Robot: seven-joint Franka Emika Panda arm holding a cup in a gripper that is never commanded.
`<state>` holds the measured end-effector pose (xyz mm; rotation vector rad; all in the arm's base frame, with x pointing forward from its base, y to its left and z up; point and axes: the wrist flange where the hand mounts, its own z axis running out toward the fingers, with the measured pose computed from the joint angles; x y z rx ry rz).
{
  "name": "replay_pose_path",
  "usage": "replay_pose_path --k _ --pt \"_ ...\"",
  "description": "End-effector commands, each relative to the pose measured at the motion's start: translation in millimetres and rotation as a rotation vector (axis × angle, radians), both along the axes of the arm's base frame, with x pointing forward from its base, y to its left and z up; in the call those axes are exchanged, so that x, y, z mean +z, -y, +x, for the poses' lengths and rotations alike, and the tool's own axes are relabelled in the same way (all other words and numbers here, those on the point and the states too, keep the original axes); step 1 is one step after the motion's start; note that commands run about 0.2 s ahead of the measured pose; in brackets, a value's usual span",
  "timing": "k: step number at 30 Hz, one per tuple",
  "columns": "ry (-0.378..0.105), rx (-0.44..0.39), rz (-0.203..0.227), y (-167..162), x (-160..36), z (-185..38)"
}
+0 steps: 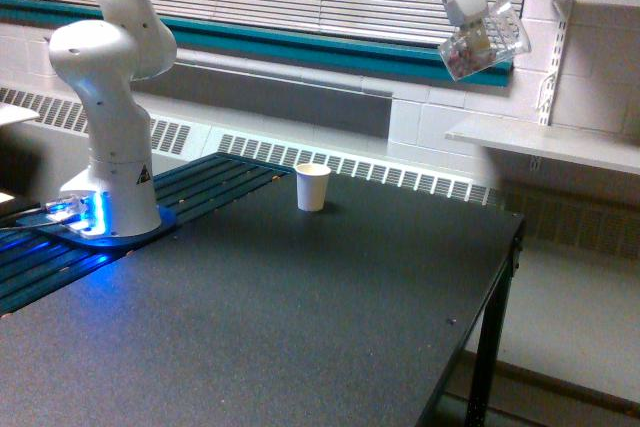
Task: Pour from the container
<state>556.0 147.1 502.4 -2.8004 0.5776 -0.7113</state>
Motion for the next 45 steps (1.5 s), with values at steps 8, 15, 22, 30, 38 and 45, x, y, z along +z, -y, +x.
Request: replay_pose_path --k 8,15,22,30,38,45 --pt "-0.006 0.007 -0.008 3 -3.9 -2" --pt "-0.032 0.056 -0.027 -15 -24.0 -15" --pt "-0.069 0.127 -0.052 -40 -51.9 -41" --pt "-0.096 0.209 -0.094 -66 -76.6 -75" --pt "-0.118 0.277 -0.13 -84 -92.5 -112" --pt "-0.142 0.327 -0.154 -96 -108.0 -146"
